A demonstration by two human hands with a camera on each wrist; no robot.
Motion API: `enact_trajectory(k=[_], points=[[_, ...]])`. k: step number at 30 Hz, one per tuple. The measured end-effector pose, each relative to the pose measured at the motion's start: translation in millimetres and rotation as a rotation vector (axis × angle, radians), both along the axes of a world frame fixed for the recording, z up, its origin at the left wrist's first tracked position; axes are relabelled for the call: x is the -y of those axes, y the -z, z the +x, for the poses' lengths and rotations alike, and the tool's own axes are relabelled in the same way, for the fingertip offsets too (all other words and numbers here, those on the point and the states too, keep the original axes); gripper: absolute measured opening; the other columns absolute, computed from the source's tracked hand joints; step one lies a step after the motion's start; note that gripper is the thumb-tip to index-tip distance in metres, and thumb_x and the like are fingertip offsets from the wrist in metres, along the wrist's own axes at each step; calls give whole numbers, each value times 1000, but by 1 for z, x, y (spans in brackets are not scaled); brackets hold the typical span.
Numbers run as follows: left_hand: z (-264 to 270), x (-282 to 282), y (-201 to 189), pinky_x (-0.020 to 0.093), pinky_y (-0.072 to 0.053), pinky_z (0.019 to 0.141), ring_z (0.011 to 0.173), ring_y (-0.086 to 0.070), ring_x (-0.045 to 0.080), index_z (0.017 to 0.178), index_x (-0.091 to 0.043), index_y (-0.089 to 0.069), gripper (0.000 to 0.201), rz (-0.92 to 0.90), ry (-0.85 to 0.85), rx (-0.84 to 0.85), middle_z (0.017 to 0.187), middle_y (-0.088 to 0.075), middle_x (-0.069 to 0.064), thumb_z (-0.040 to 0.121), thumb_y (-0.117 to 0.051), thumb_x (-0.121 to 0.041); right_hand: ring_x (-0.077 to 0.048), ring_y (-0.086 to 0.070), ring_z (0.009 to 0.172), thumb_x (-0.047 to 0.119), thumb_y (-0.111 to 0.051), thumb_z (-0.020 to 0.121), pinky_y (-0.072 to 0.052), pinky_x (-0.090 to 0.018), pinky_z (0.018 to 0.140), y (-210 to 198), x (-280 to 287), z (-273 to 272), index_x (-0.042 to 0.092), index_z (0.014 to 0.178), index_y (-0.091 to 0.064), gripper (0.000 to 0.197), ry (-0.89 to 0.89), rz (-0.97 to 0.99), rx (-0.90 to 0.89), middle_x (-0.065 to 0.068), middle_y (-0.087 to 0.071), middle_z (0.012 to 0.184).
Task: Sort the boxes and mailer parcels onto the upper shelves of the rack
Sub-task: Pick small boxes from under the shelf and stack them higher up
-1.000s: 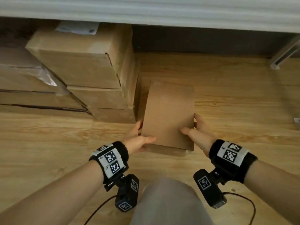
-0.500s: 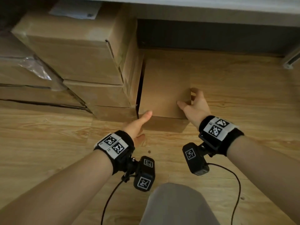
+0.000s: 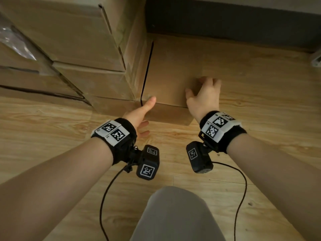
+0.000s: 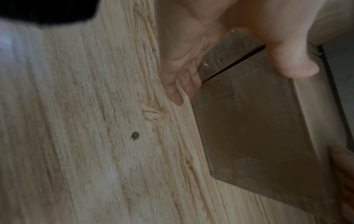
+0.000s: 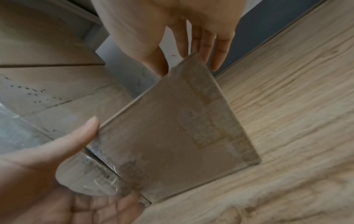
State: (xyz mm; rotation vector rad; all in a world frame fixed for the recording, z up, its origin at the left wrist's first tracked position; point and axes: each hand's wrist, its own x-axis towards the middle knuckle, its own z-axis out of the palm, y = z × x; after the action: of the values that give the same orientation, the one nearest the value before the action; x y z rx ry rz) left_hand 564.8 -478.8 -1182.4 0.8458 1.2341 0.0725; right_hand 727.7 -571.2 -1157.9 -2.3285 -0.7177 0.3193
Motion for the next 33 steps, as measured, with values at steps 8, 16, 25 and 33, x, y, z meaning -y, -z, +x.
enact_trajectory(k=[8,16,25,33], points=[[-6,-4,-12,37,-48,90,108,-55,15,137,-25,-44,87,10,177,-111,130,-56,-2,66,-67,-69,-36,-30,133,39,-50,96,-31,-43,111,-22,10,-5,2,144,-32,63,-256,-375,107,-19,-28,146],[-47,20,-112,31,-46,90,114,-56,22,129,-11,-55,46,277,405,-321,129,-58,7,88,-68,-25,-35,-25,139,26,-47,97,-31,-45,112,-124,44,-26,9,145,-33,53,-568,-659,10,-14,-29,151],[-89,37,-355,27,-43,94,112,-56,17,130,-16,-52,41,734,954,-270,128,-57,0,91,-61,-25,-28,-44,125,16,-47,94,-43,-42,101,-361,86,-75,11,136,-43,42,-939,-627,215,-9,-44,138],[-111,27,-663,20,-39,87,103,-54,6,132,-23,-51,42,1031,1098,-115,131,-50,-3,91,-60,-29,-26,-40,131,17,-44,95,-37,-38,105,-661,90,-105,15,144,-38,49,-1031,-510,410,-6,-40,146]])
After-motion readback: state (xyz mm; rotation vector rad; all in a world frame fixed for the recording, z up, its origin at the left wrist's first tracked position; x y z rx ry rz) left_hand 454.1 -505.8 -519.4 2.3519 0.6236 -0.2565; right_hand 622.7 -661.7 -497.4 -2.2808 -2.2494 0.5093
